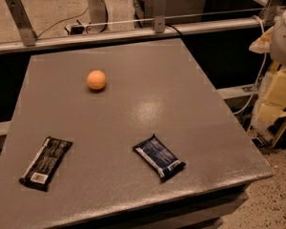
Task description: Move orange near rxbar blueberry
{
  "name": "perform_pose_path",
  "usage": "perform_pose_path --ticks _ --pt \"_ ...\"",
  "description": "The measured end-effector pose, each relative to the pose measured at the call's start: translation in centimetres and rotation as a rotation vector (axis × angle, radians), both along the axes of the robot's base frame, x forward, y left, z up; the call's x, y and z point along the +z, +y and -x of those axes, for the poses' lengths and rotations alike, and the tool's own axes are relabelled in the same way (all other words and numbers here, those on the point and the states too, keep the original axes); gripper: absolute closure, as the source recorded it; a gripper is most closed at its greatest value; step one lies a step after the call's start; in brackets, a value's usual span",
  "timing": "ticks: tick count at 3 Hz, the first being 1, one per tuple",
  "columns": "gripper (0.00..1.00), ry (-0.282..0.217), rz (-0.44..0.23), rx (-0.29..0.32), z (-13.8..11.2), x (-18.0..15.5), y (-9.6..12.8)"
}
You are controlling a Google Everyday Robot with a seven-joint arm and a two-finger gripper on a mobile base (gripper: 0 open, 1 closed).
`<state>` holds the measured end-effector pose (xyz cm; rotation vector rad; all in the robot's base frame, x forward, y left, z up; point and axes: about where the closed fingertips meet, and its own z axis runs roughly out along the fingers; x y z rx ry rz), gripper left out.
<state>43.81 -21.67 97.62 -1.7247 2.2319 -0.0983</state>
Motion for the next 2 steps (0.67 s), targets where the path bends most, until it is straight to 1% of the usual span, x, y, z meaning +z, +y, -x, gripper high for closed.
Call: perform_pose_path --ticks 1,2 --pt "0.00 0.000 0.000 0.000 0.0 0.0 0.0" --pt "0.00 -0.015 -0.024 0.046 -2.4 0.3 1.1"
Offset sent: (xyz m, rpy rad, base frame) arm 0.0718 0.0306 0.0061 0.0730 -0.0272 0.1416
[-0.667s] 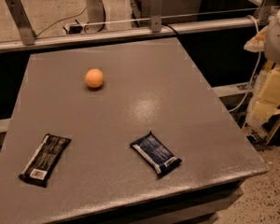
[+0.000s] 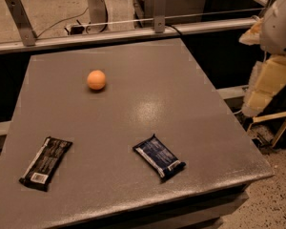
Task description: Move orange near rxbar blueberry
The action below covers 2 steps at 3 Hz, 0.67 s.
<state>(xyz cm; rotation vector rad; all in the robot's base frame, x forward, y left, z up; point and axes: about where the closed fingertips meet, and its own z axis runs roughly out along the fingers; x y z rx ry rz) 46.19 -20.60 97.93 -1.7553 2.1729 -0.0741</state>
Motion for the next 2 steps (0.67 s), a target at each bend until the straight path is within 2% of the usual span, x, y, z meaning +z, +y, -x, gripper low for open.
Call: perform_pose_path --ticks 1,2 --pt "0.00 -0.099 -0.132 0.139 -8.7 0.4 5.7" --pt "0.00 -0.229 -0.359 0.219 -16.4 0.6 12.2"
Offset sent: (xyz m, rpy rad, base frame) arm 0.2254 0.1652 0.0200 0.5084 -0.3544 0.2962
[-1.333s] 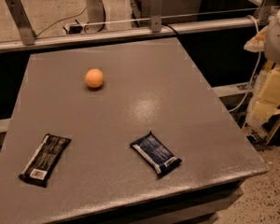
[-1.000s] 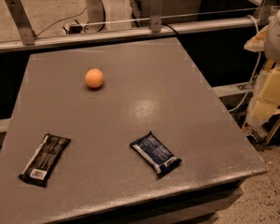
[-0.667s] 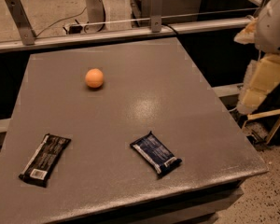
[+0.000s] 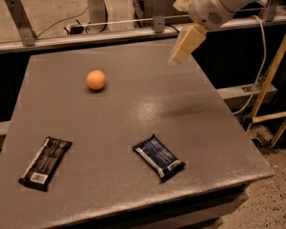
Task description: Move orange near rxbar blueberry
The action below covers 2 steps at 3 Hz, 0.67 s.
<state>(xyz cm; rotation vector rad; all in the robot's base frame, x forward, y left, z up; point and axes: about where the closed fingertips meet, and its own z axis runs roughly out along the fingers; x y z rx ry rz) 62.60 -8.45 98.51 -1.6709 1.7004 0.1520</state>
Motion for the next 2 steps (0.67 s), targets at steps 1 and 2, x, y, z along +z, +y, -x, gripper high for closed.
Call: perform_pose_path --ticks 1,2 --pt "0.00 0.027 -0.212 -0.045 -2.3 -2.4 3.2" --pt "0.00 -0.030 -0.262 -0.074 -4.0 -1.3 4.0"
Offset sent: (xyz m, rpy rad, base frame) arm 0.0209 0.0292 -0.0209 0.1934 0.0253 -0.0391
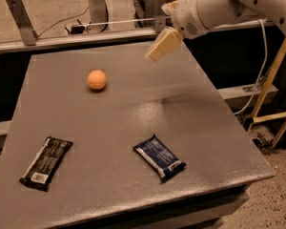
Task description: Move orange near rxbar blueberry
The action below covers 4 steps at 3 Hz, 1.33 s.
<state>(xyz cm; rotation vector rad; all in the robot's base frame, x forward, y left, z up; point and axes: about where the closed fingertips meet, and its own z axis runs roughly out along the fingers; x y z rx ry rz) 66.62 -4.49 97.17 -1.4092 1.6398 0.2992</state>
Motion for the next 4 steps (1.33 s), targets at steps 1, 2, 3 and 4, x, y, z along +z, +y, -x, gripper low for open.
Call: perform_pose_path --ticks 1,2,3,4 --pt "0.00 0.002 0.004 0.002 0.1 0.0 -0.1" --pt "0.00 0.023 -0.049 0.046 -0.2 -1.6 3.1" --pt "0.00 0.048 -0.107 0.095 -0.5 -3.6 6.9" --pt "0.00 0.076 -0.148 0.138 -0.5 -5.5 9.8"
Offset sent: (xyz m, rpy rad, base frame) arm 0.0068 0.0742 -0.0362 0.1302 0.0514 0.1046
